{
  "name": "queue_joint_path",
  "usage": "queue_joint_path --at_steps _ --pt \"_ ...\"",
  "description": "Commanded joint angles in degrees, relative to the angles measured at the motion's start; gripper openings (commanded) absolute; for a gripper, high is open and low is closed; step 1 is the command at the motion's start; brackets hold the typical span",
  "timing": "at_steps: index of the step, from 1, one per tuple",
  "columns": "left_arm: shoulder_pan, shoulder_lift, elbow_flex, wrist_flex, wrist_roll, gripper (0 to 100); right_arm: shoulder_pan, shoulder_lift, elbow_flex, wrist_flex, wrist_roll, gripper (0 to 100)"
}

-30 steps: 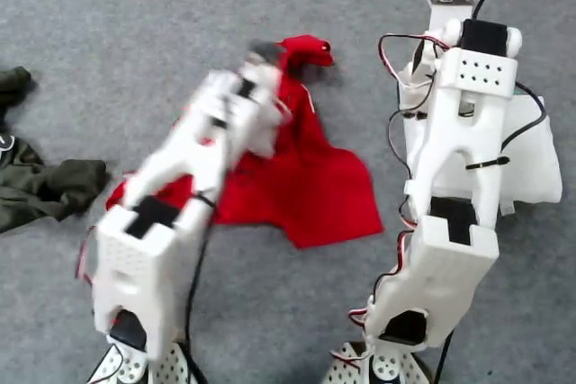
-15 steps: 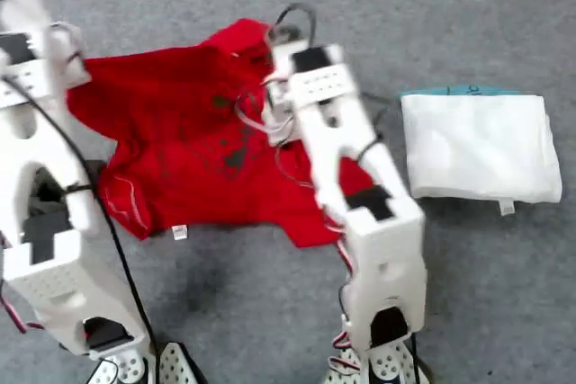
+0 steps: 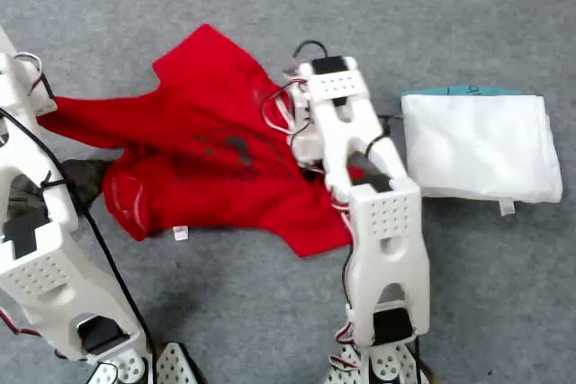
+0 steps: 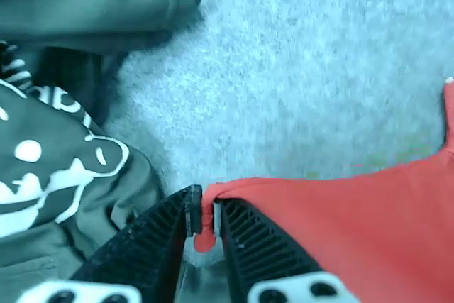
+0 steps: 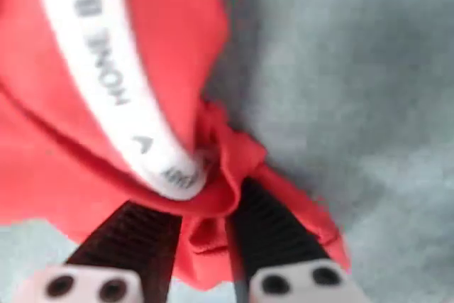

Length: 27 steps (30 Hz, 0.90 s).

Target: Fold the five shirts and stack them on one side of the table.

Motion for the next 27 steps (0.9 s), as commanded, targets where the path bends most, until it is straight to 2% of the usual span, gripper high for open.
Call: queue_joint_path --at_steps 1,5,9,11,14,17,21,23,27 --pt "-0.4 -1.1 1.4 1.4 -2.7 3 6.2 -6.1 8.0 3.0 3.1 1.3" --pt "-0.5 -1.1 2.2 8.5 -6.9 3 9.6 -21.6 27.7 2.9 10.0 1.3" --pt "-1.3 -2.1 6.0 17.3 -5.6 3 9.7 -40.7 48.1 2.9 18.5 1.4" --pt "-1.5 -4.9 12.4 17.8 -5.6 3 9.2 -50.0 55.6 2.8 23.6 1.4" --pt "-2.0 -13.1 25.3 12.7 -5.7 3 9.1 -61.7 62.4 2.8 30.1 1.5" --pt "-1.5 -24.8 39.6 6.1 -6.9 3 9.1 -69.4 63.5 2.9 32.0 6.8" --pt "-2.3 -40.9 53.8 -0.9 -8.7 3 9.1 -73.3 61.3 2.9 31.9 27.0" --pt "-3.8 -47.6 58.3 -2.5 -7.1 3 9.1 -73.4 57.5 3.0 31.9 34.4" --pt "-4.3 -57.0 63.3 -3.1 -5.7 3 8.2 -70.7 46.5 2.7 26.5 34.7"
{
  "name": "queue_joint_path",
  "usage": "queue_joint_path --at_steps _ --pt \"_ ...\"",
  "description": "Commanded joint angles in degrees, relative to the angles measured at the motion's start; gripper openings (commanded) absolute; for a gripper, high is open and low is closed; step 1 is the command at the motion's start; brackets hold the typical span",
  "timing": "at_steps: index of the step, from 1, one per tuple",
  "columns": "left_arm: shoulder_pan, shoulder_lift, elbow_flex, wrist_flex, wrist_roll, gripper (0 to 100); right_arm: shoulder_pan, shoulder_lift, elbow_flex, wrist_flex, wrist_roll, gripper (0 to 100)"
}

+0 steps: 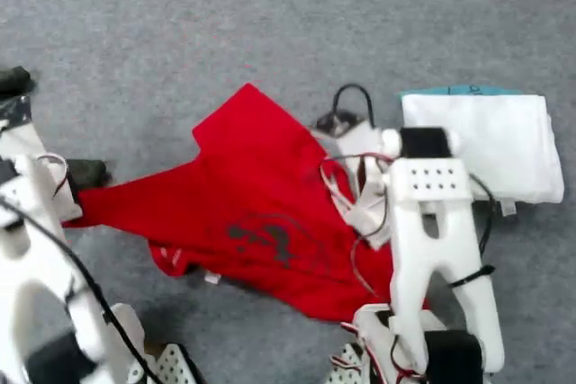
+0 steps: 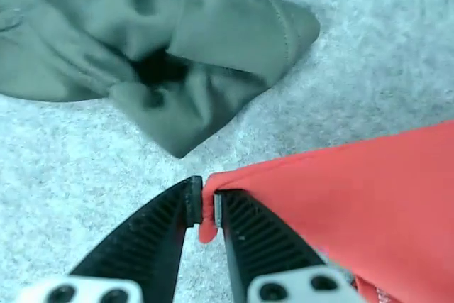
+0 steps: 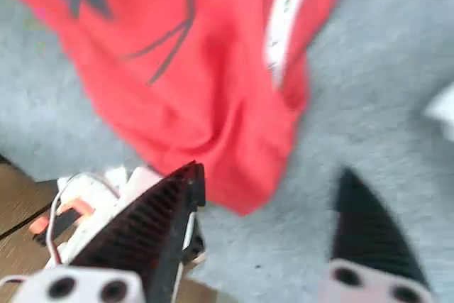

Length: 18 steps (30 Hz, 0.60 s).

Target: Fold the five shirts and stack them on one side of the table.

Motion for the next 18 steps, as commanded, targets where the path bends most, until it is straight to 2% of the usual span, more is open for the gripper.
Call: queue_joint_path --at_steps 1,6,10,13,15,18 --pt "-0.5 -9.0 3.4 -0.9 1.0 3 -2.2 2.6 -12.4 -0.5 -5.4 33.5" --pt "2.6 -12.0 6.3 -1.1 0.9 3 -11.3 19.6 -32.3 -7.3 -15.4 24.0" --pt "5.4 -12.4 7.5 -1.1 1.3 3 -14.8 39.2 -50.1 -13.1 -12.7 16.2" --pt "5.6 -11.9 7.4 -0.8 1.3 3 -15.6 54.8 -66.2 -16.2 -16.4 10.4" --pt "5.6 -11.9 7.9 -0.7 1.3 3 -17.2 65.5 -78.5 -14.8 -18.2 10.2" --pt "6.0 -11.9 9.5 -1.2 1.3 3 -20.7 81.1 -97.9 -9.3 -16.9 15.8"
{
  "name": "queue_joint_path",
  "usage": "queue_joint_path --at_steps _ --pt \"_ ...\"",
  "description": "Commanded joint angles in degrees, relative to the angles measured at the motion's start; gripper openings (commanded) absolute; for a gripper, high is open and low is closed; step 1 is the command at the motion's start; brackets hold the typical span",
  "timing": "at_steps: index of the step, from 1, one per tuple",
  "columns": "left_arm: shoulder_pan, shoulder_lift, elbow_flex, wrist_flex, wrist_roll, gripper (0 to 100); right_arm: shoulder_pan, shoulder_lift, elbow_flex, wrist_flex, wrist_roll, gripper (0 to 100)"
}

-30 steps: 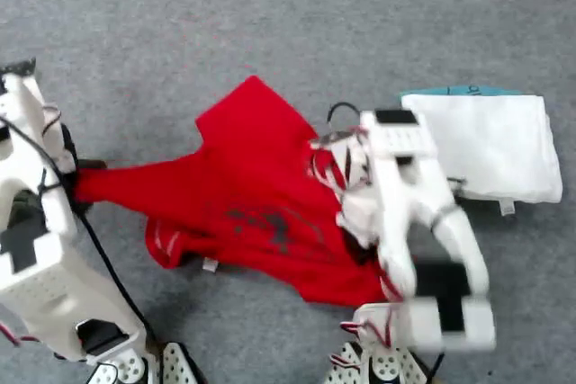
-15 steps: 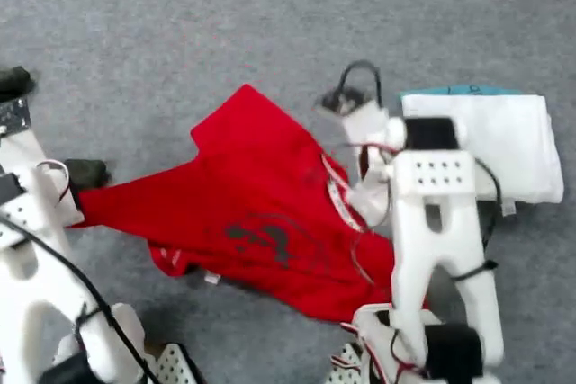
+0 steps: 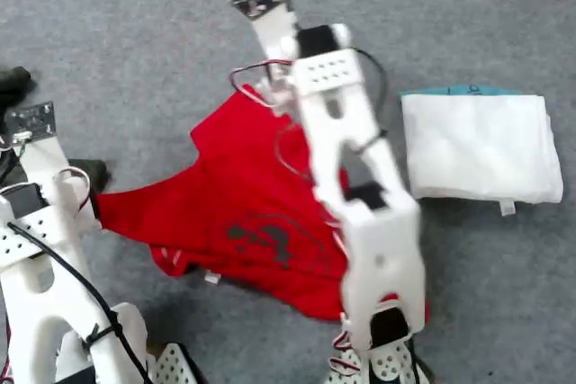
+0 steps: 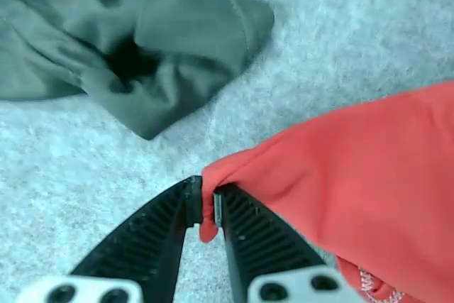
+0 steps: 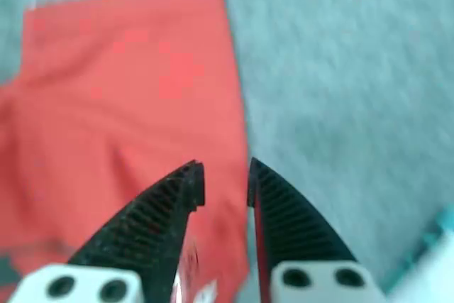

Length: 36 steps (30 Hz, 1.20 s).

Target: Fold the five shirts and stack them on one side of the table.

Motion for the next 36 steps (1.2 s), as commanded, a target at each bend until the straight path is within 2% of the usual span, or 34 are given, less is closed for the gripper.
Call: queue_joint_path --at_steps 1,4,6,11,16,21,29,31,34,36 --pt "0.9 -0.9 0.7 -0.7 0.8 3 -4.3 18.4 -28.6 5.1 0.2 17.3" --pt "0.8 -0.9 0.8 -0.7 0.8 3 -6.2 29.6 -44.1 7.6 0.4 17.9" --pt "0.8 -0.9 0.8 -0.8 0.8 3 -6.6 32.9 -48.0 7.3 0.5 18.0" --pt "0.8 -1.3 4.0 -4.7 0.8 3 -6.1 32.7 -40.9 -2.5 0.5 18.0" --pt "0.8 -1.4 5.5 -5.4 0.8 3 -5.6 27.4 -30.6 -10.6 1.2 18.0" --pt "0.8 -1.4 5.4 -6.3 1.0 3 -5.3 25.2 -23.3 -15.1 3.3 18.0" --pt "0.6 -1.4 5.4 -6.6 2.9 3 -3.8 25.3 -22.4 -16.8 5.2 17.5" --pt "0.5 -1.4 5.4 -6.5 2.9 3 -4.0 25.3 -22.3 -16.4 8.5 13.7" --pt "0.5 -1.4 5.4 -6.6 2.9 3 -4.7 25.3 -22.3 -16.4 11.4 2.1" --pt "0.5 -1.4 5.5 -6.7 2.9 3 -4.7 25.3 -22.2 -16.4 12.6 1.9"
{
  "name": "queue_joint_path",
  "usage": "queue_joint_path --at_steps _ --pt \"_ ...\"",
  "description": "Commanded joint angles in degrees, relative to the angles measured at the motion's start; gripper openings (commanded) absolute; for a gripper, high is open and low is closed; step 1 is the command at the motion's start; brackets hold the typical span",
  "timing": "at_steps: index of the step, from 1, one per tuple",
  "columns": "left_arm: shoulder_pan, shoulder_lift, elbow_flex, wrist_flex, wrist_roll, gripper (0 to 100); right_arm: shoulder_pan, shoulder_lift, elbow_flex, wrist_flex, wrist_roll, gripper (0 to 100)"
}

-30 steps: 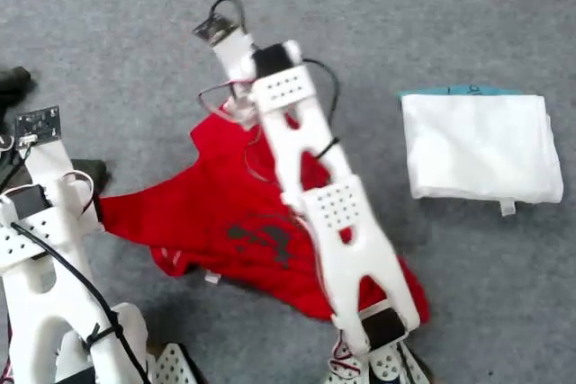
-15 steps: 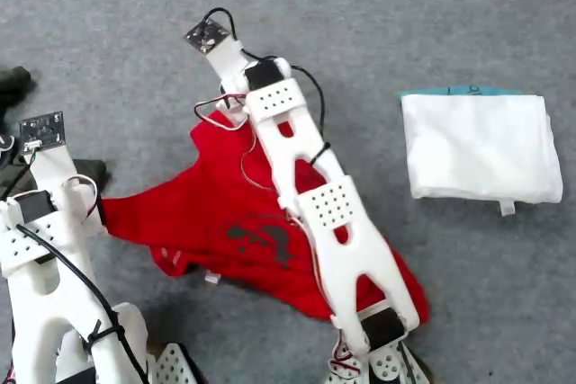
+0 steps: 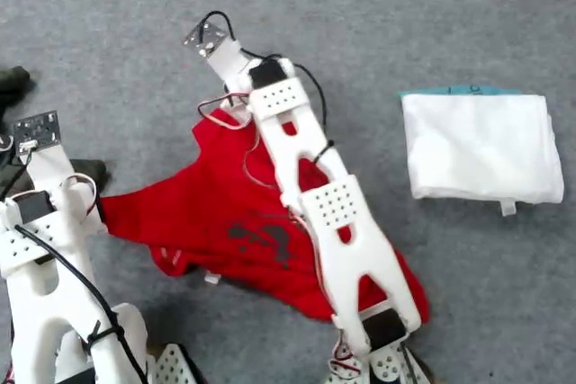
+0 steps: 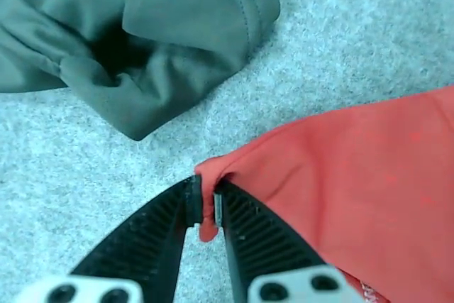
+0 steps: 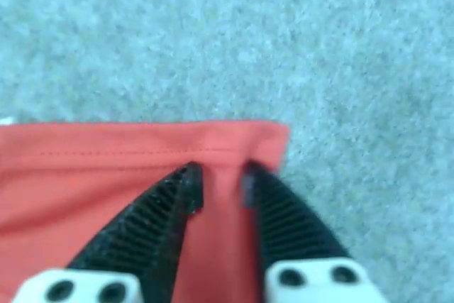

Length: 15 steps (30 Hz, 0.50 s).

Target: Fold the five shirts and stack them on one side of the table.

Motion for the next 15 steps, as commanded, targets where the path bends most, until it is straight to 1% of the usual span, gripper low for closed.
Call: queue_joint_path --at_steps 1,8,11,15 --pt "0.1 -1.2 0.0 -0.6 0.4 3 0.3 -3.7 0.1 -0.5 1.8 1.5" --pt "0.0 -1.2 0.0 -0.4 0.4 3 1.2 -4.3 -1.4 -0.4 1.8 1.4" --pt "0.0 -1.2 -0.4 -0.6 0.4 3 1.5 -5.0 -6.4 2.4 1.0 1.4" --pt "0.5 -1.2 -2.8 -0.2 0.5 3 1.7 -6.5 -17.4 8.5 -1.3 1.4"
